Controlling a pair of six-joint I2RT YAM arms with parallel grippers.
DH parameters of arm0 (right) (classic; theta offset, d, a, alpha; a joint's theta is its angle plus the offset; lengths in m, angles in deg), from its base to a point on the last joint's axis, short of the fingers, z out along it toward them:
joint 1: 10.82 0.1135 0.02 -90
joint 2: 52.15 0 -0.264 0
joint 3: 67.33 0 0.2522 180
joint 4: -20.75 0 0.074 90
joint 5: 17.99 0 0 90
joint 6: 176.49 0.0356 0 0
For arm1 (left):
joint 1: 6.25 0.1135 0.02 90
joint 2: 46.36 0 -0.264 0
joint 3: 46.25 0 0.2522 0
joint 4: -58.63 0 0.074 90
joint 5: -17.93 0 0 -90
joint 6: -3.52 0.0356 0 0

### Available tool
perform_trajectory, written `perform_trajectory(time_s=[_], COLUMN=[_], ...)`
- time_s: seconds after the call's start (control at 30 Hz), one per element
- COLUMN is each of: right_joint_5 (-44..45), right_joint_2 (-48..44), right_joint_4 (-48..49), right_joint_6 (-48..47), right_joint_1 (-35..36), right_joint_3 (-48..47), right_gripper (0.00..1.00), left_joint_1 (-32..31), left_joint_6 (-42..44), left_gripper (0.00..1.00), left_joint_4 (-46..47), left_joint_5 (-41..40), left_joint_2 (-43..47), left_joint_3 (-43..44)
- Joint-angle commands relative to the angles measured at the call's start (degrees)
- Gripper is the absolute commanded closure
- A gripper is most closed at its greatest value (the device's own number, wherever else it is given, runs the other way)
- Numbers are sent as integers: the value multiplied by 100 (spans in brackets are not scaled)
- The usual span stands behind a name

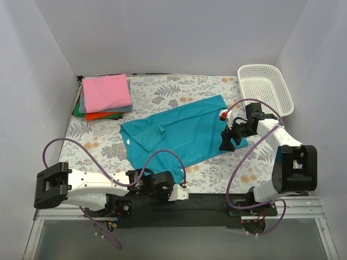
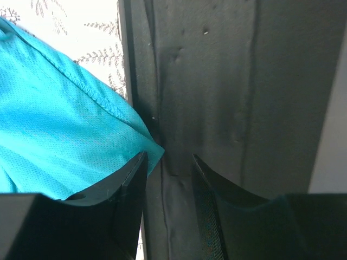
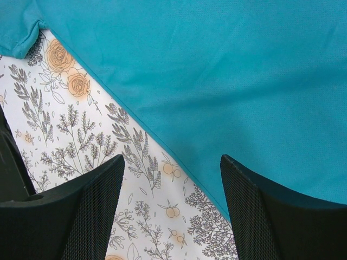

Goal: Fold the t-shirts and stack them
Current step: Fold the tshirt

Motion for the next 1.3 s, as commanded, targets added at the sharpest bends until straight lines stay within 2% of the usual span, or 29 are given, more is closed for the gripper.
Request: perform_trajectory(time_s=[0.0, 0.13, 0.33, 0.47, 0.7, 1.0, 1.07, 1.1, 1.17, 1.2, 1.27], right_joint_5=[-142, -177, -204, -204, -265, -292, -300, -309, -318, -318, -309], right_joint_2=[-31, -31, -48, -49, -22, -40, -40, -48, -57, -66, -75], right_joint_4=[-29, -20, -20, -29, -29, -29, -29, -29, -20, -29, -38], right_joint_6=[33, 42, 42, 33, 42, 24, 16, 15, 7, 15, -2], right_joint_1=[-39, -39, -39, -39, -48, -65, -65, -74, -83, -83, -91], right_joint_3=[-4, -12, 14, 14, 14, 32, 40, 49, 67, 67, 76], right_gripper=[23, 23, 23, 23, 23, 23, 23, 23, 23, 23, 23], left_joint_1=[-36, -36, -36, -45, -45, -45, -45, -45, -45, -45, -45], left_joint_6=[197, 267, 311, 408, 399, 452, 443, 443, 426, 417, 426], left_gripper=[64, 64, 63, 59, 57, 57, 61, 72, 83, 91, 96], left_joint_4=[272, 421, 658, 826, 896, 1151, 1177, 1186, 1204, 1195, 1169], left_joint_5=[-428, -745, -772, -868, -780, -1273, -1299, -1299, -1273, -1273, -1229], left_joint_2=[-70, -79, 17, 263, -52, -351, -378, -387, -413, -413, -378], left_joint_3=[-63, -71, -98, -221, -326, -379, -388, -397, -388, -379, -370])
